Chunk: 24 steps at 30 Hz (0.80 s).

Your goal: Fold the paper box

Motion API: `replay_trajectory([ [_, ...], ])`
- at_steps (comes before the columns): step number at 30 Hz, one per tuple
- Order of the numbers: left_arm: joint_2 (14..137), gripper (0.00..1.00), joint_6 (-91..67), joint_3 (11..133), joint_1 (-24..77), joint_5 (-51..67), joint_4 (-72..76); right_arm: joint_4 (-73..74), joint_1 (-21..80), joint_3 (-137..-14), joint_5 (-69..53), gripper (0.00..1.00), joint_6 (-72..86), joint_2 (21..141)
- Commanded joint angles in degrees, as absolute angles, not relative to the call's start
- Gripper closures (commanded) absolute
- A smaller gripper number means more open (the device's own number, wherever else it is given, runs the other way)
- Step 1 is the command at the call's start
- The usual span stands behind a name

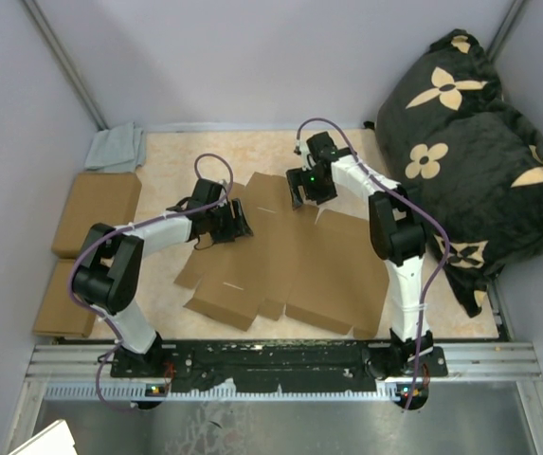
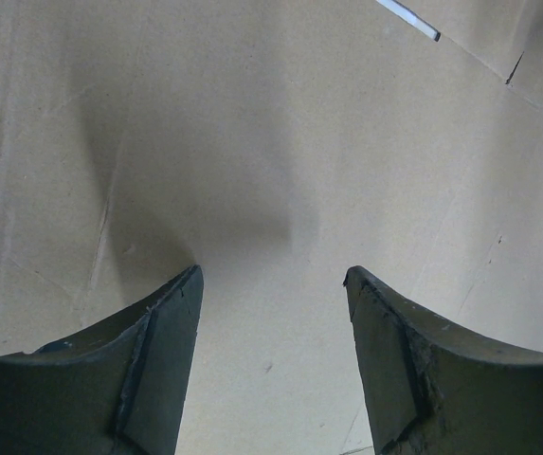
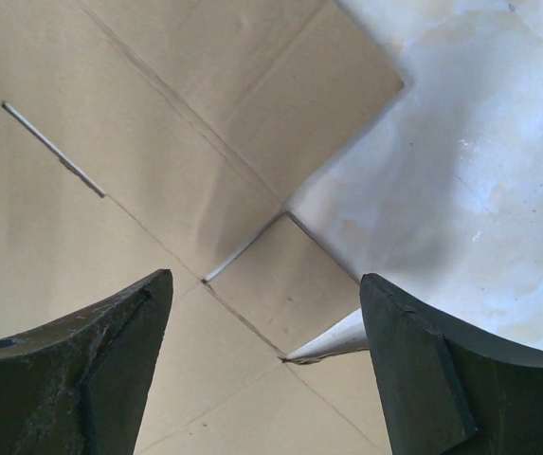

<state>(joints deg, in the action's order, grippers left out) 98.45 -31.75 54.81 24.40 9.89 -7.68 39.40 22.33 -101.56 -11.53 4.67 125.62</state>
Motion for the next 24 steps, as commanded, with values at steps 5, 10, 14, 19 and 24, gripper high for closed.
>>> replay_trajectory([
  [5,99.36,0.31,-31.91,53.44,24.64,9.47,-9.63,39.85,20.79,-103.57,-17.12,0.18,-1.28,125.47],
  [10,99.73,0.31,-31.98,53.53,24.68,9.65,-9.76,41.30,20.83,-103.34,-22.10,0.18,-3.39,125.96],
  [14,99.79,0.31,-31.90,53.57,24.70,9.75,-9.84,41.17,20.83,-103.83,-21.74,0.18,-3.81,127.01],
  [19,99.80,0.31,-31.82,53.78,24.67,9.58,-10.19,42.09,20.83,-105.47,-20.73,0.18,-4.32,128.46],
  [24,99.85,0.31,-31.73,53.88,24.63,9.53,-10.37,42.36,20.83,-106.68,-18.10,0.17,-4.49,128.93],
])
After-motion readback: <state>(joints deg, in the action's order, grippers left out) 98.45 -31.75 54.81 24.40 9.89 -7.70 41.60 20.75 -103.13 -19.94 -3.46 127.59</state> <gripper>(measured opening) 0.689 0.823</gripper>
